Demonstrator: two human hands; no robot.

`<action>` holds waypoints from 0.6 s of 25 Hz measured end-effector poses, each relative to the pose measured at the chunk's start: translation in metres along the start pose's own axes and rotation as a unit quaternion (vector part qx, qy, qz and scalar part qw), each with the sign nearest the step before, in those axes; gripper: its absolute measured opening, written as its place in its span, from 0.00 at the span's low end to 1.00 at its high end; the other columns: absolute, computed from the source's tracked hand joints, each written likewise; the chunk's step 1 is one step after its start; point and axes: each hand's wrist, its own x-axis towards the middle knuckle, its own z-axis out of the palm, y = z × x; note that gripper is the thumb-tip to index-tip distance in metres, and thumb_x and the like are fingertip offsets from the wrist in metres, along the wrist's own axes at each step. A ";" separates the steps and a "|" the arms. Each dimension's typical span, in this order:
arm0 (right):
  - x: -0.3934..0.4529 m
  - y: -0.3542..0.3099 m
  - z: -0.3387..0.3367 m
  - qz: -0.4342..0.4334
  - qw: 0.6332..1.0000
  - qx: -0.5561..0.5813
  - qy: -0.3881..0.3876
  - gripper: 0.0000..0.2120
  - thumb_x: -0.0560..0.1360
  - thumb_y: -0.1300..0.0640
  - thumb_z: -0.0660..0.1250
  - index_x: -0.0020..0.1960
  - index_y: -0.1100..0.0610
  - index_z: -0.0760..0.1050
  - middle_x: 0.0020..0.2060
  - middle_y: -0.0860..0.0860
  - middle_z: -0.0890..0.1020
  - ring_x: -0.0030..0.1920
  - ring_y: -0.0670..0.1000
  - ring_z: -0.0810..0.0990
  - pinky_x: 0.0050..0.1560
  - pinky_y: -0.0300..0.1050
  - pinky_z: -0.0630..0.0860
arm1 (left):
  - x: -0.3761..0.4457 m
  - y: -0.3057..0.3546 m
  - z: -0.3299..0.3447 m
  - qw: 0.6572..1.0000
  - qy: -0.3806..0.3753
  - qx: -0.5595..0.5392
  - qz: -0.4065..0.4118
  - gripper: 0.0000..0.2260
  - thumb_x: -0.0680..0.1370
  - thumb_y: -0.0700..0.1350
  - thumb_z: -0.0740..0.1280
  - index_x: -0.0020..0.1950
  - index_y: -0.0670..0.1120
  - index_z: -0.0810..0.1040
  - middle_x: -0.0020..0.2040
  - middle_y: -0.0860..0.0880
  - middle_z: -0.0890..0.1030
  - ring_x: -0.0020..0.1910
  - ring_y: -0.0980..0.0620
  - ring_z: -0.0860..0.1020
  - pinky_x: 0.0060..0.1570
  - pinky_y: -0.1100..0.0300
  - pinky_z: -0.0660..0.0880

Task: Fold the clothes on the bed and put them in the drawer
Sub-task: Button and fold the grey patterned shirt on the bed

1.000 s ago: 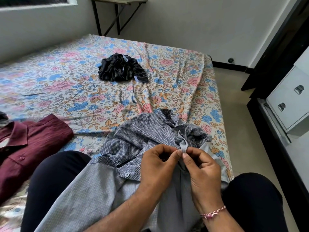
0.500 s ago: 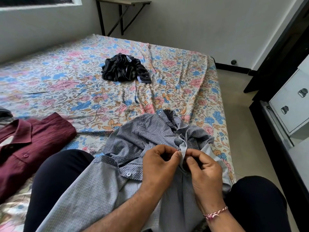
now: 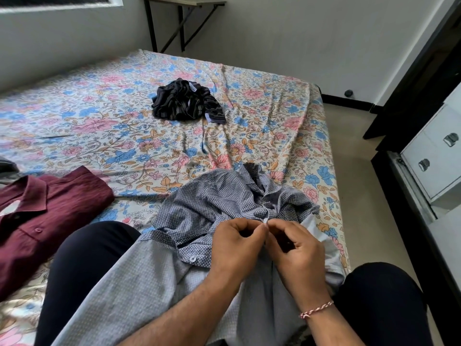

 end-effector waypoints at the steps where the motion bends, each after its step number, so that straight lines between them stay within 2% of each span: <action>1: 0.000 -0.001 0.001 -0.005 1.000 -0.013 0.000 0.12 0.72 0.64 0.79 0.53 0.52 0.85 0.47 0.42 0.85 0.50 0.39 0.83 0.54 0.35 0.78 | -0.001 0.000 0.001 1.000 -0.007 -0.010 -0.003 0.06 0.77 0.40 0.76 0.40 0.46 0.88 0.34 0.50 0.86 0.33 0.58 0.81 0.34 0.63 0.76; 3: -0.001 -0.001 0.003 -0.008 0.999 -0.035 0.004 0.14 0.72 0.65 0.79 0.54 0.53 0.85 0.47 0.42 0.85 0.51 0.37 0.82 0.55 0.32 0.76 | 0.000 -0.001 0.002 0.998 -0.011 -0.052 -0.018 0.06 0.78 0.40 0.76 0.41 0.43 0.87 0.35 0.47 0.86 0.33 0.56 0.80 0.33 0.62 0.75; 4: -0.001 -0.001 0.003 0.002 1.000 -0.023 0.004 0.14 0.72 0.66 0.78 0.54 0.52 0.85 0.47 0.41 0.85 0.51 0.38 0.83 0.55 0.34 0.78 | 0.000 -0.001 0.002 0.996 -0.012 -0.084 -0.030 0.07 0.78 0.39 0.75 0.40 0.42 0.87 0.35 0.46 0.85 0.33 0.55 0.80 0.33 0.62 0.75; 7: 0.001 -0.002 0.002 0.077 0.994 0.075 -0.008 0.12 0.74 0.66 0.76 0.52 0.50 0.86 0.45 0.43 0.87 0.47 0.45 0.86 0.51 0.44 0.82 | 0.002 -0.001 0.004 0.984 -0.031 -0.160 -0.070 0.08 0.79 0.37 0.72 0.40 0.41 0.85 0.31 0.46 0.82 0.30 0.54 0.78 0.31 0.63 0.74; 10: 0.001 -0.003 0.002 0.152 0.977 0.152 -0.001 0.14 0.75 0.69 0.74 0.49 0.50 0.85 0.41 0.46 0.88 0.42 0.45 0.87 0.45 0.44 0.85 | 0.002 0.002 0.003 0.978 -0.045 -0.174 -0.105 0.08 0.80 0.37 0.72 0.41 0.40 0.83 0.28 0.46 0.75 0.25 0.54 0.71 0.25 0.66 0.67; 12: 0.002 -0.002 -0.001 0.156 0.978 0.135 0.012 0.18 0.74 0.70 0.74 0.49 0.45 0.83 0.42 0.43 0.88 0.41 0.43 0.86 0.46 0.43 0.85 | 0.003 0.003 0.002 0.983 -0.058 -0.147 -0.091 0.09 0.80 0.38 0.73 0.40 0.42 0.84 0.29 0.43 0.75 0.26 0.52 0.70 0.26 0.65 0.66; 15: 0.002 -0.001 -0.002 0.127 0.984 0.123 0.008 0.19 0.73 0.69 0.77 0.49 0.44 0.83 0.43 0.40 0.87 0.43 0.43 0.86 0.47 0.39 0.83 | 0.002 0.003 -0.001 0.996 -0.046 -0.070 -0.006 0.08 0.79 0.40 0.74 0.41 0.44 0.87 0.33 0.46 0.84 0.31 0.53 0.79 0.32 0.61 0.74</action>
